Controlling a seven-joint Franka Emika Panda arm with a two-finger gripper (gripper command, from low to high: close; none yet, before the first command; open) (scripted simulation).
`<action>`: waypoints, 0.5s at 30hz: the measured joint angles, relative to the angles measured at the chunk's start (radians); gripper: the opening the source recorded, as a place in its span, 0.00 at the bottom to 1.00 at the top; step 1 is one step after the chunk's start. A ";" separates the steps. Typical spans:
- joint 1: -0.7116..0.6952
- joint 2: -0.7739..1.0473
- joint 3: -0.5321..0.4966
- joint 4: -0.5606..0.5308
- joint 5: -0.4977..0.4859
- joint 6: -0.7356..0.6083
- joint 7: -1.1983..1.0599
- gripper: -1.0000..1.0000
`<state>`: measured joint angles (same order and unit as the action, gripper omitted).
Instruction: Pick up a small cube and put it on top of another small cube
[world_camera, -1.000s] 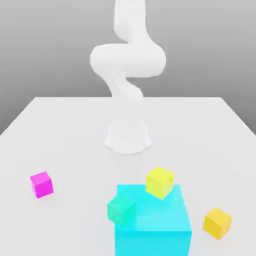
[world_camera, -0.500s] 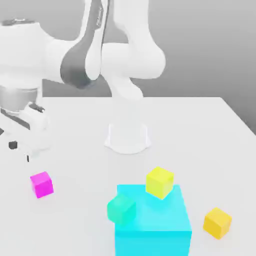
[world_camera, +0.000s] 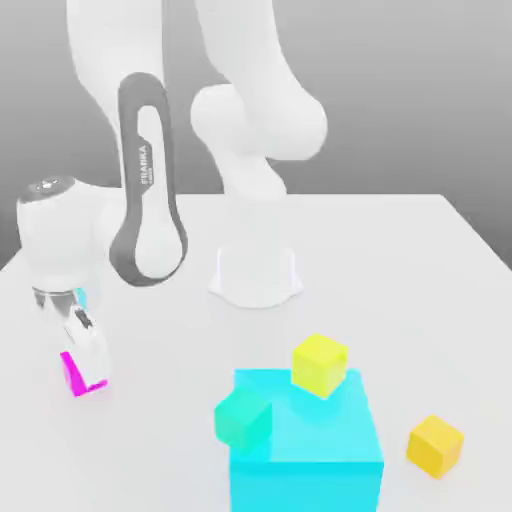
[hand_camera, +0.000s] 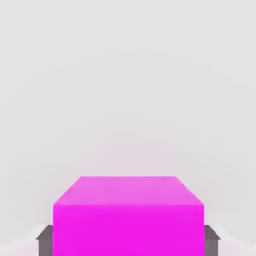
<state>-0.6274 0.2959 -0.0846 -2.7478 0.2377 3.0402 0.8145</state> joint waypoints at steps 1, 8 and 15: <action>-0.008 0.009 0.009 0.002 0.003 0.008 -0.003 0.00; 0.057 -0.200 -0.097 -0.041 -0.165 -0.157 0.124 0.00; 0.247 -0.314 -0.001 0.065 -0.233 -0.373 0.298 0.00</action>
<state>-0.3802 -0.0179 -0.0853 -2.6829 0.0043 2.6672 1.1128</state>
